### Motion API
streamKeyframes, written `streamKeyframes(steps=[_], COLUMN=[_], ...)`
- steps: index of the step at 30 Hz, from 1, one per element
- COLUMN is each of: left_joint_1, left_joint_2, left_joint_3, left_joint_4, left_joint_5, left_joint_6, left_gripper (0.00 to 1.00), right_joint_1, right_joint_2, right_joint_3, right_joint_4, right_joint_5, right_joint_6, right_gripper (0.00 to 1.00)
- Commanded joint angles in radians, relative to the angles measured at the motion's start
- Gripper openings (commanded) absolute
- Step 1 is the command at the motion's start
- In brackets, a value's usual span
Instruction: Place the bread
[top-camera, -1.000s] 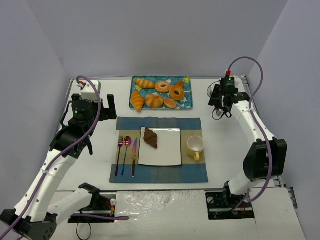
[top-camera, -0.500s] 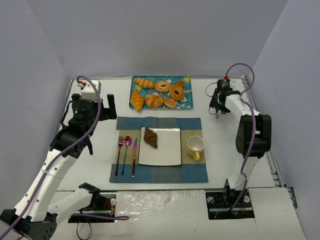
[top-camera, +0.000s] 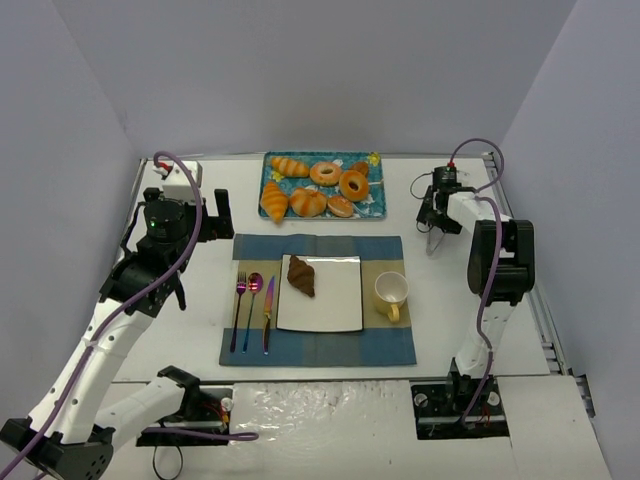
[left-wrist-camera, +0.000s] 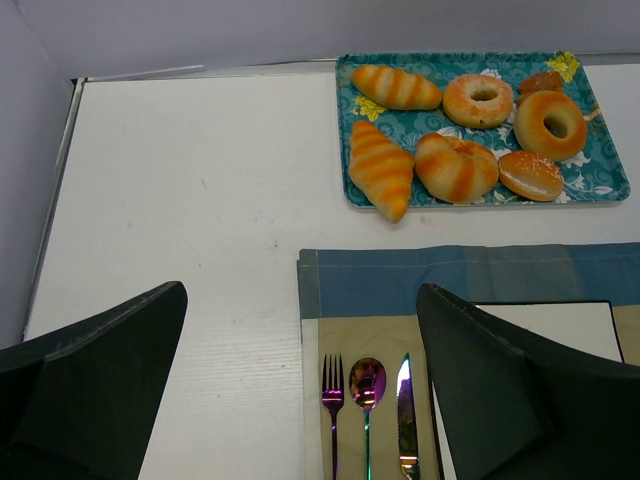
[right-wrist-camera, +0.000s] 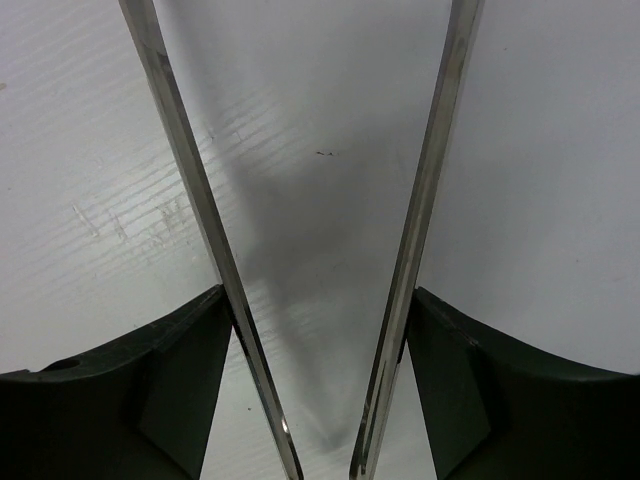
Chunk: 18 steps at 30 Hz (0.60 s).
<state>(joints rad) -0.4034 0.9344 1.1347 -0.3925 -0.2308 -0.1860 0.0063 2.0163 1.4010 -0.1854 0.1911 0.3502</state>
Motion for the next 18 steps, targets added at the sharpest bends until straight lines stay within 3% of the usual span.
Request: streamKeyframes(steps=[1,18], left_joint_1=[-0.006,-0.006], left_joint_2=[0.003,-0.003], left_joint_3=[0.020,0.020], left_joint_4=[0.058,0.057], left_joint_5=[-0.015,-0.016], left_joint_6=[0.017,0.019], left_gripper=[0.97,0.97], right_joint_1=[0.000,-0.002], right_joint_2=[0.001,-0.059], right_joint_3=[0.018,-0.022], right_joint_4=[0.026,0.023], right_joint_5=[0.021,0.033], right_joint_6=[0.021,0.032], right_gripper=[0.66,0.80])
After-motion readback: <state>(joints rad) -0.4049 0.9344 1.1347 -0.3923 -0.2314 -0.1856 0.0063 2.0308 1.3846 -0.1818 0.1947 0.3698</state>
